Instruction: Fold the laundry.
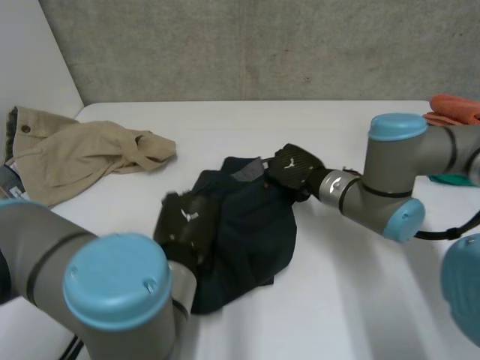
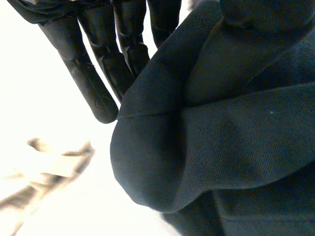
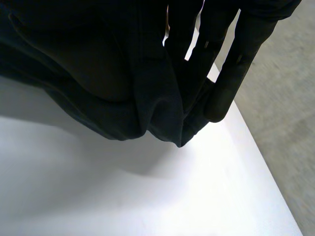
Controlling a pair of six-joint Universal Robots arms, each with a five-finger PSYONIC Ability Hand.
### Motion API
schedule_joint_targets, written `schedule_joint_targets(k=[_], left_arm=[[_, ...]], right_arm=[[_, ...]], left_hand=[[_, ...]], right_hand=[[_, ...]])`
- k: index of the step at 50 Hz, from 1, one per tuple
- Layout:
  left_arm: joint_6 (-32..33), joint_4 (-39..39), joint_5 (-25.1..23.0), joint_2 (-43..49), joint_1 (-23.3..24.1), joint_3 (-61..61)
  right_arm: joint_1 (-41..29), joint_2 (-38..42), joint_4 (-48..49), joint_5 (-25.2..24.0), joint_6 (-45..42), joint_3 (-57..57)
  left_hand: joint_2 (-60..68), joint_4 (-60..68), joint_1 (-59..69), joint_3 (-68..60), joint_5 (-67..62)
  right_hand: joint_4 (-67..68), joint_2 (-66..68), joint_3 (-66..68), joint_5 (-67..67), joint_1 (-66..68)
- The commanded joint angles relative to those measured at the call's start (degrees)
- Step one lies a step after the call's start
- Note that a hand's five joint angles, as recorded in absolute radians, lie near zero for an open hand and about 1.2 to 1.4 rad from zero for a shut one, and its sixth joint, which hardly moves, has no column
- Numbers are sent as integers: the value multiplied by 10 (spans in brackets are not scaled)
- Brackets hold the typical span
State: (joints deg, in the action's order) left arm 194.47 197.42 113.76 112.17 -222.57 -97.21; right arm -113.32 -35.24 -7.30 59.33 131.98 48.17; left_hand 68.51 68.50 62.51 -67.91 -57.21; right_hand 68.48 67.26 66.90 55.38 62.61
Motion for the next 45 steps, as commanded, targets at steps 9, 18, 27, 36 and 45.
schedule_joint_targets(k=[9,18,27,36,45], left_arm=[[180,58,-128,21,-96,75],[193,70,-192,58,-96,114],[191,68,-202,47,-103,80],[190,36,-207,-92,-119,17],[153,-103,-223,-156,-166,40]], right_arm=[[43,-252,-100,99,6,277],[32,-380,-141,173,93,438],[23,-415,-144,135,115,468],[33,-420,-198,159,64,353],[59,-421,-188,162,33,242]], left_hand=[[115,115,175,-121,-128],[115,115,175,-121,-128],[-212,-212,-152,206,199],[-467,-467,-407,461,454],[-480,-480,-420,474,467]], right_hand=[[115,127,131,146,174],[115,127,131,146,174],[-585,-573,-569,-554,-526],[-585,-573,-569,-554,-526],[-585,-573,-569,-554,-526]])
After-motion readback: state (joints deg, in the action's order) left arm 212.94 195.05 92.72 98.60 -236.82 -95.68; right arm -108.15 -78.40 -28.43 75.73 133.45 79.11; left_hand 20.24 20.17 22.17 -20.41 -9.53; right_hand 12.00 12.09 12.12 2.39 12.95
